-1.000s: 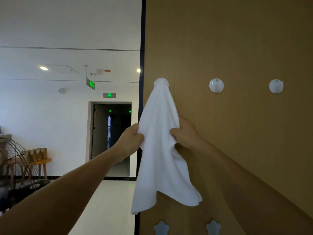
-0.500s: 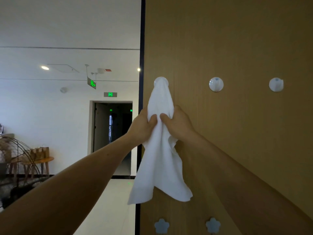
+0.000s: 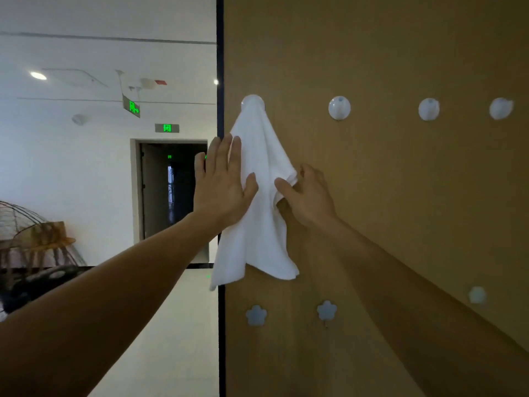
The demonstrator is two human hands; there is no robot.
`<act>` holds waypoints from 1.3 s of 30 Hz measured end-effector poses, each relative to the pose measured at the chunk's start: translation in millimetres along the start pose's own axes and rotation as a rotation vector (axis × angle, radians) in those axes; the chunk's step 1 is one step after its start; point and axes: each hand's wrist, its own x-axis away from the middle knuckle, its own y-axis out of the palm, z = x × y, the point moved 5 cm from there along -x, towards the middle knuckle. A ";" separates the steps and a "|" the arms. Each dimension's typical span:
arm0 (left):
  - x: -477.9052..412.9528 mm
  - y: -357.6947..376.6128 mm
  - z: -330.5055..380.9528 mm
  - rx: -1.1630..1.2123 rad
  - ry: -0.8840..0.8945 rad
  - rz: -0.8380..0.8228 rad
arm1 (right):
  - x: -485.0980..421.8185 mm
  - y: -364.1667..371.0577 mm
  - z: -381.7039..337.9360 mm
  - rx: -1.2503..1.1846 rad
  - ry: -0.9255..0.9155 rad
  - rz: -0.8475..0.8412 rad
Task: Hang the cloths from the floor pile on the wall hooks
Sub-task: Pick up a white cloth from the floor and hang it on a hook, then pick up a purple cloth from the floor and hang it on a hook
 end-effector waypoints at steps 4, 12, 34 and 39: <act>25.0 3.3 33.3 0.014 0.208 -0.131 | 44.1 -21.0 5.6 0.086 0.024 0.067; 138.9 35.9 121.6 0.213 0.423 -0.406 | 193.5 -70.6 71.5 0.408 0.380 0.020; 623.4 -140.9 611.7 0.829 1.136 -1.260 | 826.3 -414.0 131.7 0.742 1.575 0.094; 699.9 -157.3 657.0 0.836 1.228 -1.356 | 902.9 -427.5 145.2 0.651 1.723 0.039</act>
